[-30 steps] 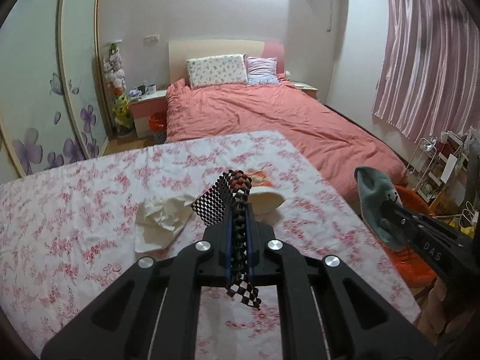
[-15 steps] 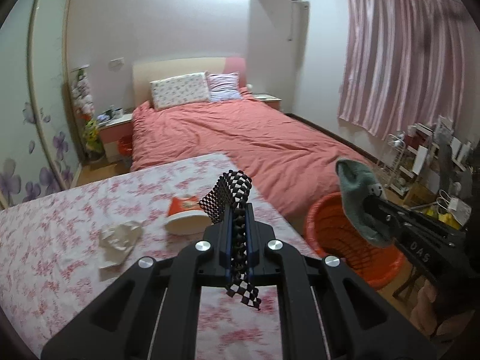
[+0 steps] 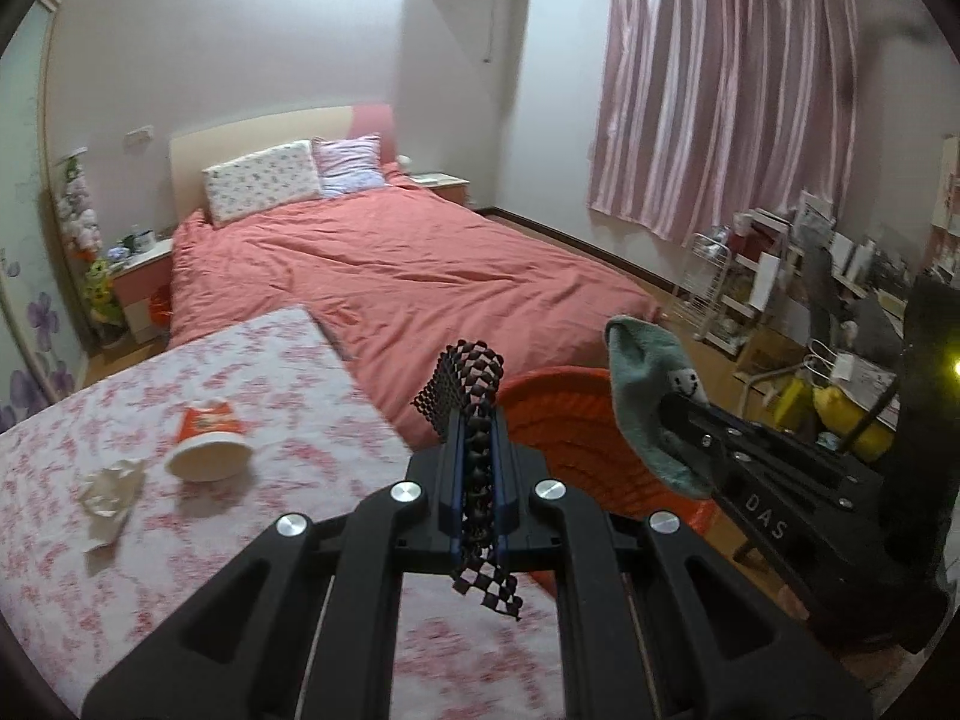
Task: Collect trash
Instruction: 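Carry the sock and mesh pad over the orange basket, then open both tools over the basket to drop the sock and pad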
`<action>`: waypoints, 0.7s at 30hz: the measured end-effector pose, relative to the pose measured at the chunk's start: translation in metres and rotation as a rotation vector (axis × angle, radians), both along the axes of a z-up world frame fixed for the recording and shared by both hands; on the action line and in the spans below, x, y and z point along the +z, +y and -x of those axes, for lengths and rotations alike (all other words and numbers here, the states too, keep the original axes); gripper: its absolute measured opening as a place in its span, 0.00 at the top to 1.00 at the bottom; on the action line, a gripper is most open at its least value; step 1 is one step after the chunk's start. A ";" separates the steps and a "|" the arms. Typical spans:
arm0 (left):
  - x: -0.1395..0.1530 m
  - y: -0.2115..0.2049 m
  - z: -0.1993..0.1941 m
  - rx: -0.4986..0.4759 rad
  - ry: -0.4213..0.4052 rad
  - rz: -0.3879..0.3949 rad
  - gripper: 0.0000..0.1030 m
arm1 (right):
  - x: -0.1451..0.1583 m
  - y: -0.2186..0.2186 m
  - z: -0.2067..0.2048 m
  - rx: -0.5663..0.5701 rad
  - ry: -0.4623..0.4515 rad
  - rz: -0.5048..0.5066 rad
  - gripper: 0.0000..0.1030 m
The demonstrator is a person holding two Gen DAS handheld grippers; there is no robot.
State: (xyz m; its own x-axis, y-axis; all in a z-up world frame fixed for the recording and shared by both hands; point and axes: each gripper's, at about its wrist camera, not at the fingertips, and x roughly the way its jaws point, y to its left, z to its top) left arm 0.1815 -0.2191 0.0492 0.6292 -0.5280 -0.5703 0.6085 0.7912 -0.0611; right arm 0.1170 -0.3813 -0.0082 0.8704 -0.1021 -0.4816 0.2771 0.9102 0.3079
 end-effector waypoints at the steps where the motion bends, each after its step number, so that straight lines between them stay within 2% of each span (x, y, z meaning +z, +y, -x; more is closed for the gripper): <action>1: -0.002 -0.008 0.000 -0.012 0.006 0.001 0.92 | -0.002 -0.004 0.001 -0.008 0.001 -0.007 0.95; 11: -0.025 -0.071 -0.006 -0.104 0.078 0.016 0.91 | -0.021 -0.049 -0.004 -0.083 0.017 -0.067 0.95; 14: -0.039 -0.083 -0.015 -0.093 0.103 -0.013 0.85 | -0.029 -0.058 -0.009 -0.083 0.037 -0.085 0.95; 15: -0.047 -0.085 -0.020 -0.080 0.120 -0.029 0.76 | -0.034 -0.061 -0.012 -0.085 0.049 -0.094 0.94; 16: -0.051 -0.087 -0.023 -0.071 0.130 -0.037 0.67 | -0.037 -0.064 -0.015 -0.088 0.059 -0.097 0.89; 17: -0.056 -0.086 -0.027 -0.056 0.142 -0.047 0.65 | -0.041 -0.066 -0.017 -0.094 0.071 -0.100 0.86; 19: -0.065 -0.082 -0.034 -0.032 0.156 -0.069 0.63 | -0.048 -0.067 -0.018 -0.101 0.089 -0.111 0.70; 21: -0.070 -0.076 -0.039 -0.015 0.159 -0.083 0.59 | -0.053 -0.066 -0.014 -0.101 0.092 -0.116 0.63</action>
